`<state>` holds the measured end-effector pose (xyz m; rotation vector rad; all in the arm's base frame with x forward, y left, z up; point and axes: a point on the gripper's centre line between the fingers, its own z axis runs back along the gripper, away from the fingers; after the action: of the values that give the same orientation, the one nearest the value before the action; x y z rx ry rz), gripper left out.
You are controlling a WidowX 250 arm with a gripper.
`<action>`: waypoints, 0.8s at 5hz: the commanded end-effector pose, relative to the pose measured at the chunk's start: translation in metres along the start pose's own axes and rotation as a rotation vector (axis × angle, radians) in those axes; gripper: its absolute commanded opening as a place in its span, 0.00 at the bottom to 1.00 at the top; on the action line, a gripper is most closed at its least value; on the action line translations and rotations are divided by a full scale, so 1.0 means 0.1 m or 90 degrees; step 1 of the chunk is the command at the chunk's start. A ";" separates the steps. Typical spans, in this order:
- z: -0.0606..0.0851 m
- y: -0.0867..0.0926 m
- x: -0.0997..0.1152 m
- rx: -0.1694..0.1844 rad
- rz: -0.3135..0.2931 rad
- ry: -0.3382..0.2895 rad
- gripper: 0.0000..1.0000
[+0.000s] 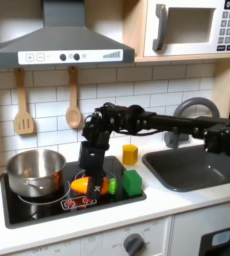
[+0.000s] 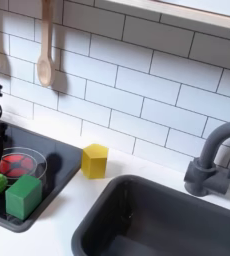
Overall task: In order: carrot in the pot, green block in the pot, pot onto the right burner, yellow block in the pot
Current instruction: 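Put the carrot in the pot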
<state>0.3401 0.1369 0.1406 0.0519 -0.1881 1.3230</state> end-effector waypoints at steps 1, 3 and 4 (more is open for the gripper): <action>0.32 -0.27 -0.05 -0.082 -0.157 0.005 0.00; 0.64 -0.34 0.09 -0.128 -0.197 0.001 0.00; 0.74 -0.27 0.32 -0.134 -0.181 -0.008 0.00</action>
<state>0.3636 0.1486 0.2299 -0.0956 -0.3447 1.0124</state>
